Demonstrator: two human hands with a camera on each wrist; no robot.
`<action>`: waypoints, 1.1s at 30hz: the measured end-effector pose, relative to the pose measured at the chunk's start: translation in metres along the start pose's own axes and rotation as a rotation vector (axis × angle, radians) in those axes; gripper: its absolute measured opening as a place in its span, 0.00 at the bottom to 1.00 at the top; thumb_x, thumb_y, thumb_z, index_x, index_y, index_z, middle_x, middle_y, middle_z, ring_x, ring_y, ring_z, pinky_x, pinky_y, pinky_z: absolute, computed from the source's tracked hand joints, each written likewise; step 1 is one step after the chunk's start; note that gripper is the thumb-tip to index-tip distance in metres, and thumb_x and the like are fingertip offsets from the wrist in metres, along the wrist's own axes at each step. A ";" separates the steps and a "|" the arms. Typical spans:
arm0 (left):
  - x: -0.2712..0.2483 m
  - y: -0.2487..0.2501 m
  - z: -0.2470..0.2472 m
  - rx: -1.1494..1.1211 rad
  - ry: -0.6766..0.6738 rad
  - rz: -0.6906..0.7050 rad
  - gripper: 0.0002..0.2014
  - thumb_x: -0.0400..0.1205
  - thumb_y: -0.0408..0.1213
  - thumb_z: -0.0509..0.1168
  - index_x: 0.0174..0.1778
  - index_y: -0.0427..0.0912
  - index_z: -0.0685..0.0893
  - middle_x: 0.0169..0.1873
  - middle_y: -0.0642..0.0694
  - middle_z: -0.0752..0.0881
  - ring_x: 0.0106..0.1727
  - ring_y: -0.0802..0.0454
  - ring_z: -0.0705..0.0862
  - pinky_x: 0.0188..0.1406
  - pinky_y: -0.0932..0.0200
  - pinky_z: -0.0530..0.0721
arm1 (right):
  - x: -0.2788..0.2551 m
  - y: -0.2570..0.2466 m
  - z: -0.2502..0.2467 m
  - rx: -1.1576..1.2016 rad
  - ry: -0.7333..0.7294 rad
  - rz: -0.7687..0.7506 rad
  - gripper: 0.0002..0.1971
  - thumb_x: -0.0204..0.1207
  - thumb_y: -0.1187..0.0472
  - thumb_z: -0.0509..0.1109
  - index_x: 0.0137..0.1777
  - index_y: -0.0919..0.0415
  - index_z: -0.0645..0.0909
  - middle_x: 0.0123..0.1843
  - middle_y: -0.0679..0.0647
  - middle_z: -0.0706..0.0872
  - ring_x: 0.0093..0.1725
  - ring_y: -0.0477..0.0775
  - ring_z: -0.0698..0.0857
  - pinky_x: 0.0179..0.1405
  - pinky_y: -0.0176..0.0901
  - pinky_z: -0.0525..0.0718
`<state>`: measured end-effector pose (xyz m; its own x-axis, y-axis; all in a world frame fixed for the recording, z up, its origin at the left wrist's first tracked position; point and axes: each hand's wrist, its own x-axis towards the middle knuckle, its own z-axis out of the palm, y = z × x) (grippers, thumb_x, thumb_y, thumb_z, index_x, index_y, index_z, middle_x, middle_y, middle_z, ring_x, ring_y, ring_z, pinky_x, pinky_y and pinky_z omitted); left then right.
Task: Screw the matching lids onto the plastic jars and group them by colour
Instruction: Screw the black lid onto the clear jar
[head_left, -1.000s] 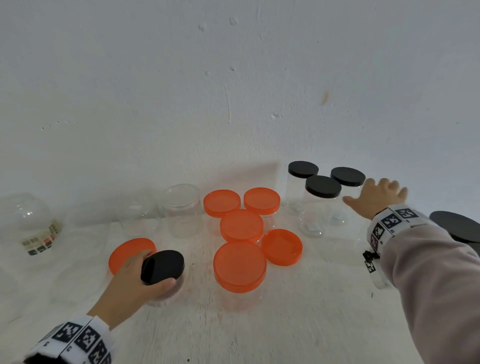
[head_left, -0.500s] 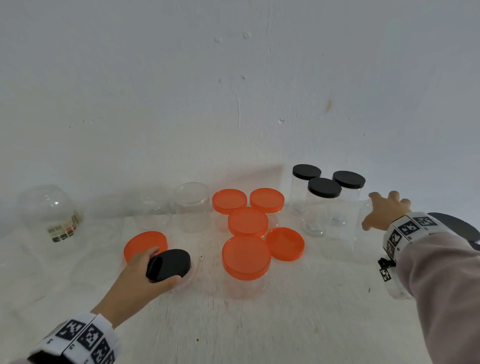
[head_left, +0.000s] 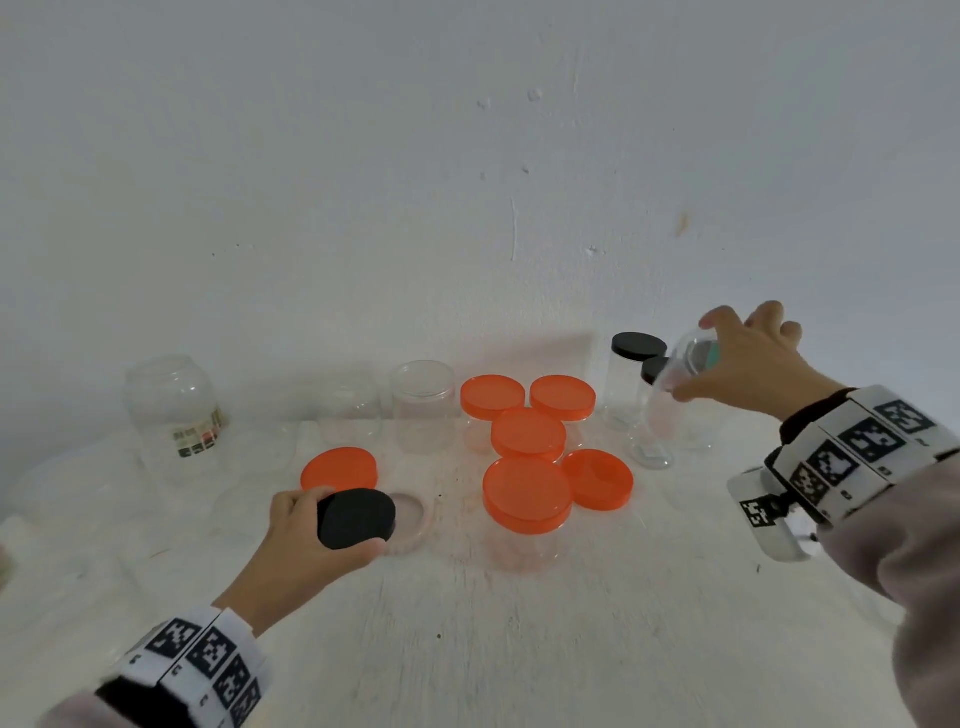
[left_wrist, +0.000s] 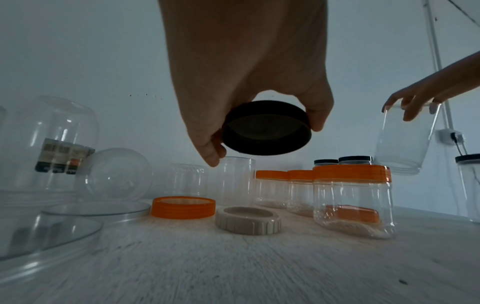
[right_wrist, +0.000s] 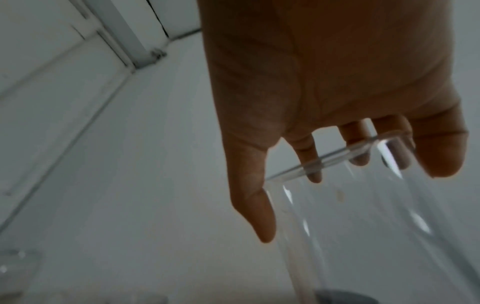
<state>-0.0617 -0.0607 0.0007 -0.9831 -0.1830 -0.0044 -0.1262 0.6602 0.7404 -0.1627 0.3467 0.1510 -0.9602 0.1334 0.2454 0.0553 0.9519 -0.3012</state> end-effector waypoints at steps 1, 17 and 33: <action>0.000 -0.001 -0.003 -0.016 0.010 -0.009 0.47 0.61 0.62 0.78 0.73 0.48 0.66 0.59 0.53 0.64 0.51 0.65 0.74 0.42 0.68 0.74 | -0.003 -0.008 -0.002 0.080 0.020 -0.027 0.42 0.61 0.47 0.82 0.71 0.54 0.65 0.57 0.53 0.58 0.58 0.59 0.63 0.53 0.52 0.72; -0.010 0.001 -0.054 -0.687 0.168 -0.065 0.39 0.57 0.68 0.74 0.57 0.43 0.81 0.46 0.51 0.81 0.53 0.56 0.81 0.64 0.57 0.77 | -0.085 -0.120 0.075 1.207 -0.643 0.253 0.22 0.62 0.45 0.78 0.39 0.63 0.74 0.26 0.60 0.79 0.35 0.61 0.83 0.34 0.48 0.84; -0.017 0.002 -0.070 -0.757 0.205 -0.040 0.35 0.61 0.61 0.70 0.58 0.40 0.81 0.47 0.49 0.80 0.54 0.57 0.82 0.70 0.54 0.77 | -0.135 -0.151 0.154 1.428 -1.041 0.408 0.39 0.55 0.43 0.80 0.59 0.73 0.82 0.45 0.69 0.87 0.39 0.63 0.85 0.45 0.52 0.88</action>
<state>-0.0364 -0.1070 0.0495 -0.9264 -0.3755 0.0292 0.0364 -0.0119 0.9993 -0.0834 0.1423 0.0209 -0.7392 -0.4693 -0.4831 0.5919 -0.1105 -0.7984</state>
